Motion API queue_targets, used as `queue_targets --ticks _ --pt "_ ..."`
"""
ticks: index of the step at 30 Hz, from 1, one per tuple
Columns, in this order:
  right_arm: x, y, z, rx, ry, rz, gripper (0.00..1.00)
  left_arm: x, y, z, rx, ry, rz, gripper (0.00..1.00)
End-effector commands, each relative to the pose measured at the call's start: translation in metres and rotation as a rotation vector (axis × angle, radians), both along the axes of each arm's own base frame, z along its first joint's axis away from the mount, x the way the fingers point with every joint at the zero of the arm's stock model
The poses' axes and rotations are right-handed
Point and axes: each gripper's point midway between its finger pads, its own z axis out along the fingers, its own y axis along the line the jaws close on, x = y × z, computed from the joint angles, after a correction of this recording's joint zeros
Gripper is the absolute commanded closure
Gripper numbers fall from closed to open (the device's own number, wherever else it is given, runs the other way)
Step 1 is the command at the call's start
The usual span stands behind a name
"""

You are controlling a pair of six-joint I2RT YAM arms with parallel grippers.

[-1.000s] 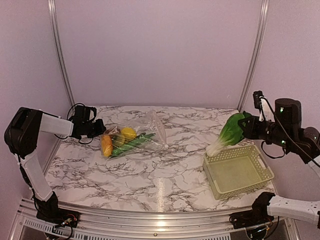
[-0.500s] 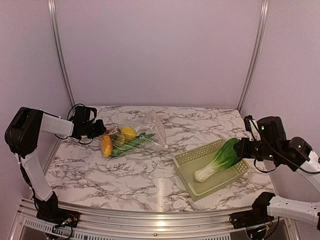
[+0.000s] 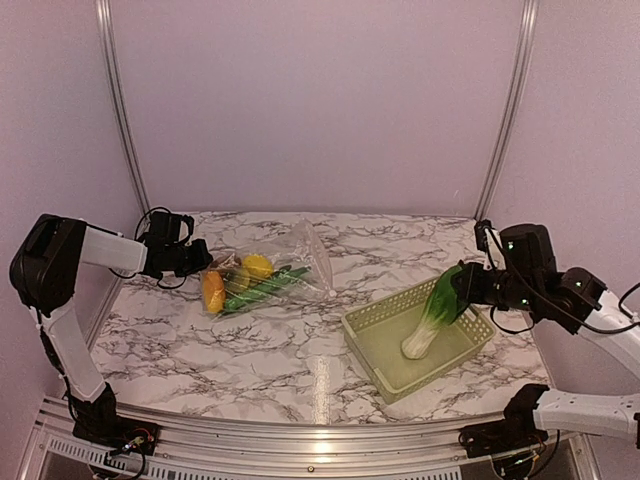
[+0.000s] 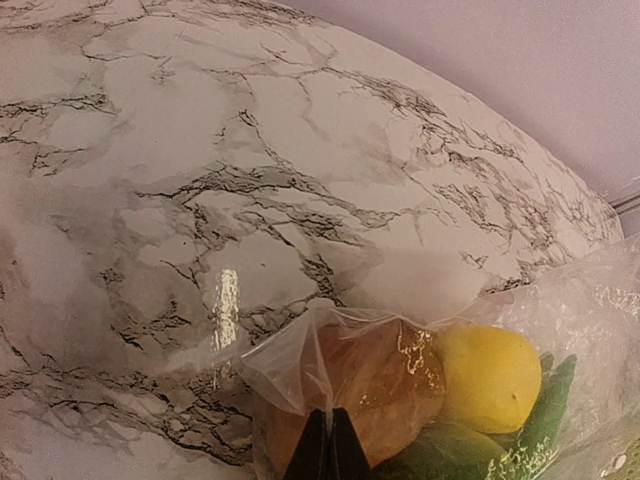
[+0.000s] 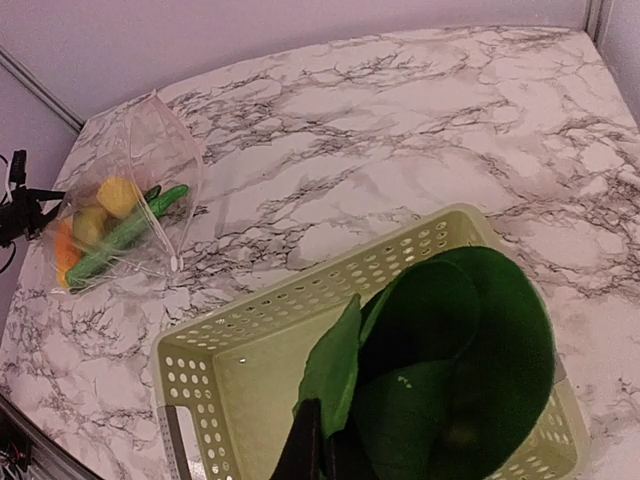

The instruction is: Open the zip-top bag and remove the fake food

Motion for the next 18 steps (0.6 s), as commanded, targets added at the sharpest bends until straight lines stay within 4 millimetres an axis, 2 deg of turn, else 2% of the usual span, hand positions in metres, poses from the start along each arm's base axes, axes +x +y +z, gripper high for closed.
queue_targets --ticks 1,5,13,15,18 --pt "0.012 0.021 0.016 0.071 -0.047 0.096 1.00 0.004 0.000 -0.003 0.001 -0.002 -0.009 1.00" --pt "0.023 0.025 0.019 0.220 -0.047 0.161 1.00 0.006 -0.001 -0.005 0.004 0.001 -0.011 1.00" --pt "0.015 0.045 0.058 0.390 -0.091 0.294 1.00 0.007 -0.001 -0.004 0.007 0.004 -0.011 1.00" --pt "0.013 0.048 0.055 0.413 -0.076 0.309 1.00 0.007 -0.001 -0.004 0.008 0.004 -0.010 1.00" --pt "0.012 0.049 0.036 0.423 -0.035 0.310 1.00 0.006 0.000 -0.004 0.009 0.005 -0.011 1.00"
